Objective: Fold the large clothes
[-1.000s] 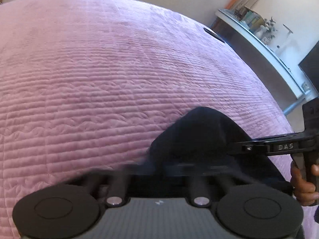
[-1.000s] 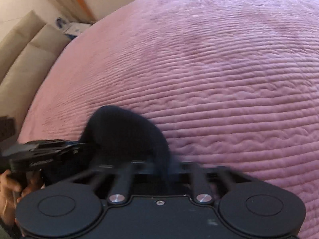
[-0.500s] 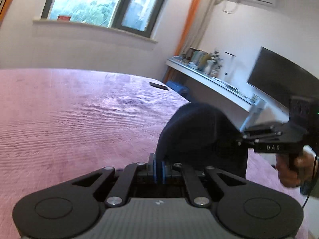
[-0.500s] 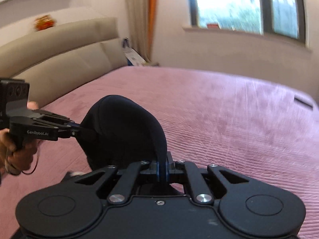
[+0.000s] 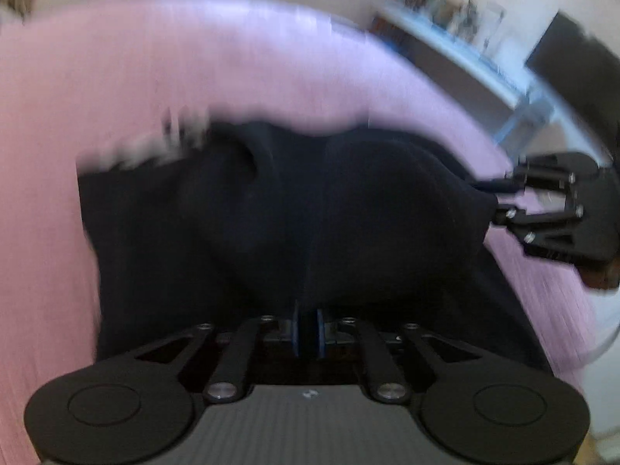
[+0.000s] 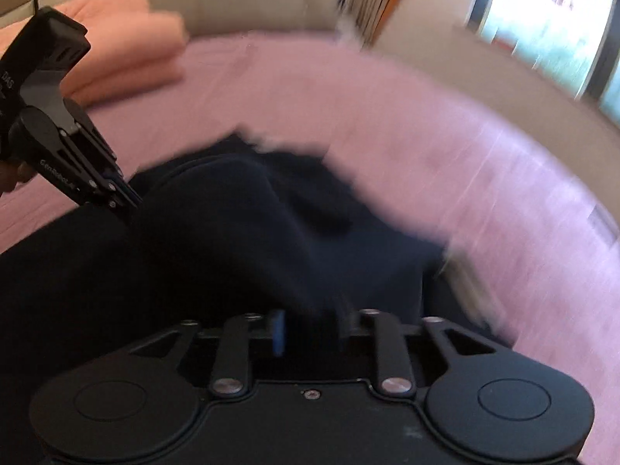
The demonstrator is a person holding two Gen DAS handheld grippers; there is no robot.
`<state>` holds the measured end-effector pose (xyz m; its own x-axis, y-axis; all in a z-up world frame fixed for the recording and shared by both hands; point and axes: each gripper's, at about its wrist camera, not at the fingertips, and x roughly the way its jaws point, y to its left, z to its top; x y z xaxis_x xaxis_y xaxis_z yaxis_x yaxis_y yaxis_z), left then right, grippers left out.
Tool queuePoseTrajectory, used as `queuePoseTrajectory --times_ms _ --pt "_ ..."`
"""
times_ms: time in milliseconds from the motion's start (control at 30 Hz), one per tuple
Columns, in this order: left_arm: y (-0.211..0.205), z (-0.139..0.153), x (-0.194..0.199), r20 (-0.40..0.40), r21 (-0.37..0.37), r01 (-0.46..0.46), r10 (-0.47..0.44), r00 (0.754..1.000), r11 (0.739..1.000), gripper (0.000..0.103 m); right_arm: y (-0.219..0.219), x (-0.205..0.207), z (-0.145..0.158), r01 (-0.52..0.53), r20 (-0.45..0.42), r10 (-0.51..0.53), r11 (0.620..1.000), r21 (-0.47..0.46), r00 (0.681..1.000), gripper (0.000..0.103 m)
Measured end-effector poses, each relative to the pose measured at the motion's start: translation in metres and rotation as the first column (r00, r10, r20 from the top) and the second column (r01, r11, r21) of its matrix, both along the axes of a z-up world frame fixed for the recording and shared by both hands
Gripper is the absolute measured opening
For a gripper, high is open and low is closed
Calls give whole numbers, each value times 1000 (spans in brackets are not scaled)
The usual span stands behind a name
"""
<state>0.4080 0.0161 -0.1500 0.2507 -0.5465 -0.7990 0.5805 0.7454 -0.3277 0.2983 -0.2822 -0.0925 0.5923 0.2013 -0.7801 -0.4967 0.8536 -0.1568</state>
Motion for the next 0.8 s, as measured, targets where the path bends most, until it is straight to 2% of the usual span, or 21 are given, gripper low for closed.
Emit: queuePoseTrajectory --times_ms 100,167,233,333,433,500,533,567,600,633,700,733,767,800 --pt "14 -14 -22 -109 45 54 -49 993 998 16 -14 -15 2 80 -104 -77 996 32 992 37" --pt "19 -13 -27 -129 59 60 -52 990 996 16 -28 -16 7 181 -192 -156 976 125 969 37" --pt "20 -1 -20 -93 52 13 -9 996 999 16 -38 -11 17 276 -192 -239 940 199 952 38" --pt "9 18 9 6 -63 -91 92 996 994 17 -38 13 21 346 -151 -316 901 262 937 38" --pt "-17 20 48 57 -165 -164 176 983 973 18 -16 53 3 377 -183 -336 880 289 924 39" --pt "-37 8 70 41 -231 -146 159 986 962 18 1 72 -19 355 -216 -305 900 253 927 36" --pt "-45 0 77 25 -229 -139 148 989 963 18 7 75 -32 348 -239 -300 917 195 924 33" --pt "-54 -12 84 12 -182 -141 146 989 973 20 10 78 -49 355 -263 -319 929 104 911 31" --pt "-58 -23 89 9 -116 -147 149 989 982 21 9 74 -61 361 -278 -335 931 47 900 22" --pt "-56 -32 89 16 -68 -149 151 988 986 21 3 67 -69 362 -291 -336 931 38 896 11" --pt "-35 -38 81 -12 -97 -187 187 982 977 20 -15 56 -78 396 -336 -359 917 46 871 0" --pt "-21 -38 77 -30 -99 -235 233 972 967 14 -21 51 -80 414 -350 -376 910 37 858 2" --pt "-8 -40 69 -11 -56 -283 283 959 957 3 -25 48 -83 431 -356 -403 902 1 843 11" --pt "5 -41 63 -6 -37 -314 314 950 949 3 -30 43 -86 448 -354 -433 893 -43 829 13"
